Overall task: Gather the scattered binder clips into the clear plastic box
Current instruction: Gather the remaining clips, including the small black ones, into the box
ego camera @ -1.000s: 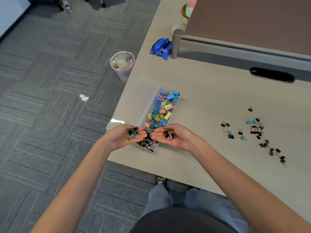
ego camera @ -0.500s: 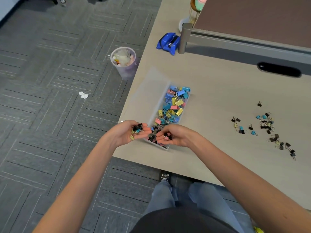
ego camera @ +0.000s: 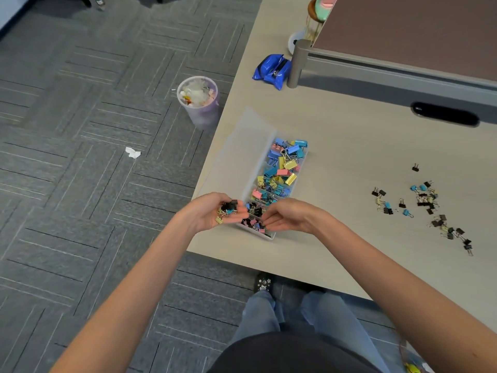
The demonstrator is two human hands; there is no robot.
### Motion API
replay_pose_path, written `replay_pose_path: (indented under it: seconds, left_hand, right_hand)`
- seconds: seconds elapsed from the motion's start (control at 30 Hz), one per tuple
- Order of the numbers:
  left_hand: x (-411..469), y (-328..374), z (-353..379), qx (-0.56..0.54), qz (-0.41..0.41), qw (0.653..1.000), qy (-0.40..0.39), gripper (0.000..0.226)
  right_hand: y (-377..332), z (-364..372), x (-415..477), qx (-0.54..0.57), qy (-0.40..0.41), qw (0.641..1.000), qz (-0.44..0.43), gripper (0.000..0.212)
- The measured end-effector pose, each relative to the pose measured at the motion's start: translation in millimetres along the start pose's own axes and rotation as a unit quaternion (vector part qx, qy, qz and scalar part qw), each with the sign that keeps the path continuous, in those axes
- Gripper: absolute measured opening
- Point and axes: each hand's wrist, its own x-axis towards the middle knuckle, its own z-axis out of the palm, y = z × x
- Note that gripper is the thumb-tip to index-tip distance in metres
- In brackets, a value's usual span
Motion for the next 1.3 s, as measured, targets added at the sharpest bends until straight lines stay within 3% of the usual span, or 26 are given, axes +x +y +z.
replay_pose_path:
  seconds: [0.23, 0.57, 0.7, 0.83, 1.0, 1.3]
  left_hand:
    - [10.1, -1.1, 29.2, 0.090, -0.024, 0.996, -0.002, 0.019]
    - [30.6, -0.1, 55.0, 0.252, -0.006, 0.966, 0.060, 0.030]
    - [35.9, -2.6, 57.9, 0.335, 0.010, 0.939, 0.081, 0.035]
    - [36.3, -2.5, 57.0, 0.443, 0.038, 0.892, 0.079, 0.019]
    - [35.8, -4.6, 51.9, 0.563, 0.119, 0.817, 0.044, 0.022]
    - [37.7, -7.5, 43.8, 0.552, 0.162, 0.815, 0.066, 0.022]
  right_hand:
    - [6.9, -24.4, -9.3, 0.064, 0.075, 0.993, -0.064, 0.028]
    - [25.0, -35.2, -14.4, 0.152, 0.101, 0.979, -0.089, 0.029]
    - [28.2, -36.7, -15.6, 0.168, 0.102, 0.976, -0.098, 0.031]
    - [29.0, -37.0, -16.2, 0.177, 0.105, 0.973, -0.103, 0.030]
    - [30.8, -32.7, -16.2, 0.182, 0.106, 0.972, -0.103, 0.029]
    - [33.4, -24.6, -16.3, 0.191, 0.097, 0.971, -0.102, 0.026]
